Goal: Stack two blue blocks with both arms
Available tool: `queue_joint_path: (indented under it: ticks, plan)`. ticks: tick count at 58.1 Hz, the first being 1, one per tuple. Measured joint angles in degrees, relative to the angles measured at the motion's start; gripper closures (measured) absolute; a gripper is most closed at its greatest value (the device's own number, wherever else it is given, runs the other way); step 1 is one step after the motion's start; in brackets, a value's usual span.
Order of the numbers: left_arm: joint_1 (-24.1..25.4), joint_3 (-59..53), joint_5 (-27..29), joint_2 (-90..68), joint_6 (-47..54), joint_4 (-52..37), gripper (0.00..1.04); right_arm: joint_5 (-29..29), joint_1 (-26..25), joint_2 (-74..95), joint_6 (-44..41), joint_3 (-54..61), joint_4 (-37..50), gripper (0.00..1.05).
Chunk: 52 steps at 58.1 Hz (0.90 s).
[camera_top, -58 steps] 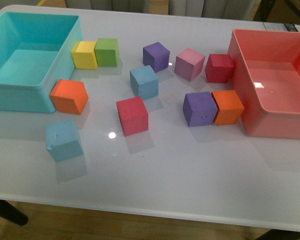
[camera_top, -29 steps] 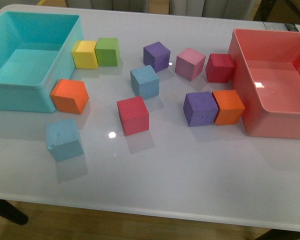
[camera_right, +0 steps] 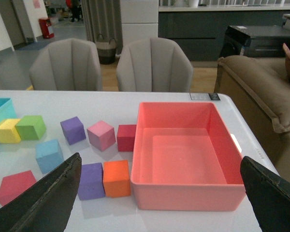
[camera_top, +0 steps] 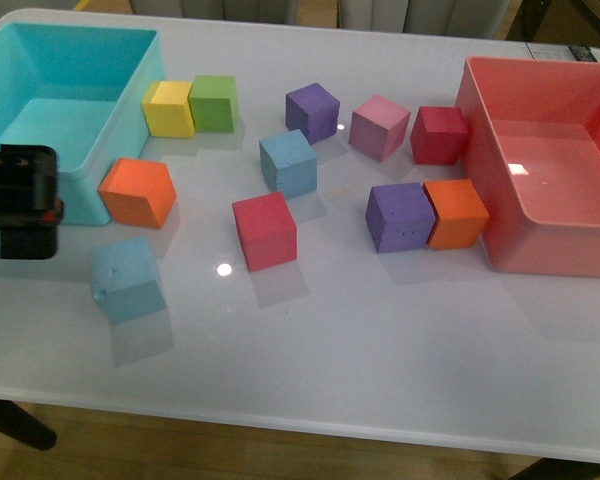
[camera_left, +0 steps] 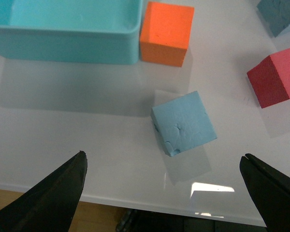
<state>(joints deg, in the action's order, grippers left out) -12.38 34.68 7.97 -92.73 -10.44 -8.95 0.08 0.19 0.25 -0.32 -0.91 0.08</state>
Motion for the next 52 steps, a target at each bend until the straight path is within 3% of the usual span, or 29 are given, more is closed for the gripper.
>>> queue_joint_path:
  ticks: [52]
  plan:
    - [-4.7,17.2,4.1,-25.9,-4.4,2.4,0.09,0.0,0.0,0.0,0.0,0.0,0.0,0.09]
